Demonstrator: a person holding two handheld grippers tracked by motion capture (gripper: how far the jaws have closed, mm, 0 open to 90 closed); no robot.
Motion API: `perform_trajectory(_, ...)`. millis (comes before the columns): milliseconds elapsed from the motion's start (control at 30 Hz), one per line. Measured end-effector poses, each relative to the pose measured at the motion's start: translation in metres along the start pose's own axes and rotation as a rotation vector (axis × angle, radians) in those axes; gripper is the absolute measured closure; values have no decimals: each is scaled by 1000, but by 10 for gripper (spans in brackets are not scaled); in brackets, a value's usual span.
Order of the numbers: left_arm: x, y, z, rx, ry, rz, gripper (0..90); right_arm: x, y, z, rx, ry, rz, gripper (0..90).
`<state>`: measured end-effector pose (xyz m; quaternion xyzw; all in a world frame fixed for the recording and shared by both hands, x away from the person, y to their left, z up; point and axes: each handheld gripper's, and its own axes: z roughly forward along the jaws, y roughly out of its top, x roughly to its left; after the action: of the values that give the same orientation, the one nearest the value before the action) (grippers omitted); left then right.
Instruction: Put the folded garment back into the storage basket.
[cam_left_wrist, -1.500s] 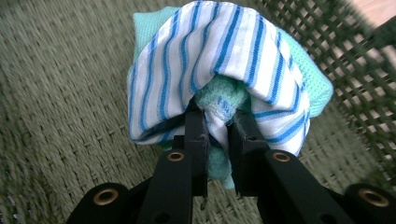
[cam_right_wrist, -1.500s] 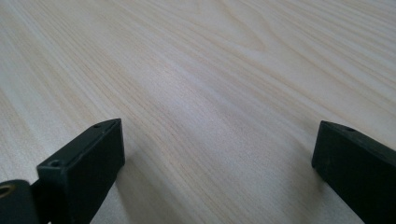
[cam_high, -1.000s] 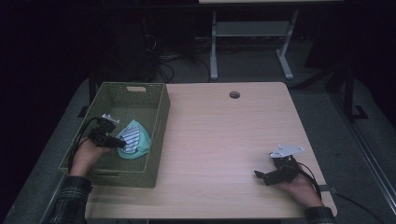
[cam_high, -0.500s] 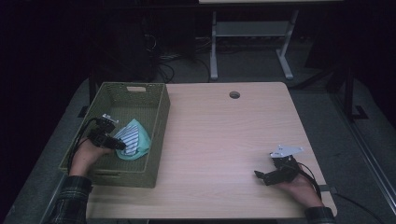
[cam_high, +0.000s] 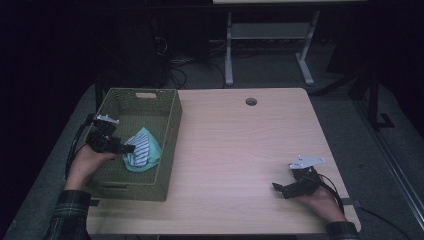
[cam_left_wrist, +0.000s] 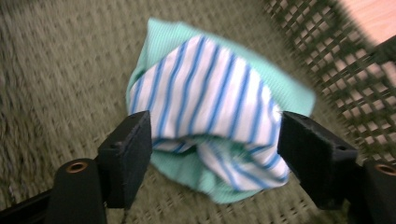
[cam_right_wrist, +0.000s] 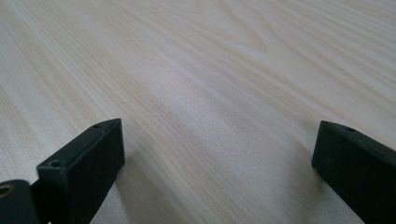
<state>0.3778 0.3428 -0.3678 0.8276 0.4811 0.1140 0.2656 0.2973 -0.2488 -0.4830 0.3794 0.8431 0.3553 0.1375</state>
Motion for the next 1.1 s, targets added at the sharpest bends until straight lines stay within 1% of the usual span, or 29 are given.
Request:
perform_trajectory(133, -13, 9, -5, -43, -21, 8, 221, 0, 0, 0, 0, 0, 1, 22)
perform_trajectory(300, -30, 21, -9, -68, -42, 34, 219, 0, 0, 0, -1, 0, -1, 22)
perform_trajectory(467, -47, 31, -10, -108, -64, 51, 210, 0, 0, 0, -1, 0, -1, 22)
perform_trajectory(600, -60, 37, -10, -128, -75, 71, 200, 0, 0, 0, -1, 0, -2, 22)
perform_trajectory(733, -76, 42, -10, -167, -92, 84, 195, 0, 0, 0, -1, 0, -1, 22)
perform_trajectory(833, -89, 45, -8, -187, -103, 94, 195, 0, 0, 0, -1, 0, -1, 22)
perform_trajectory(967, -107, 50, 0, -192, -123, 115, 195, 0, 0, 0, -1, 0, -1, 22)
perform_trajectory(1000, -113, 51, 2, -195, -128, 127, 195, 0, 0, 0, -1, 0, 0, 22)
perform_trajectory(1100, -124, 53, 9, -198, -140, 144, 195, 0, 0, 0, 0, 0, 0, 22)
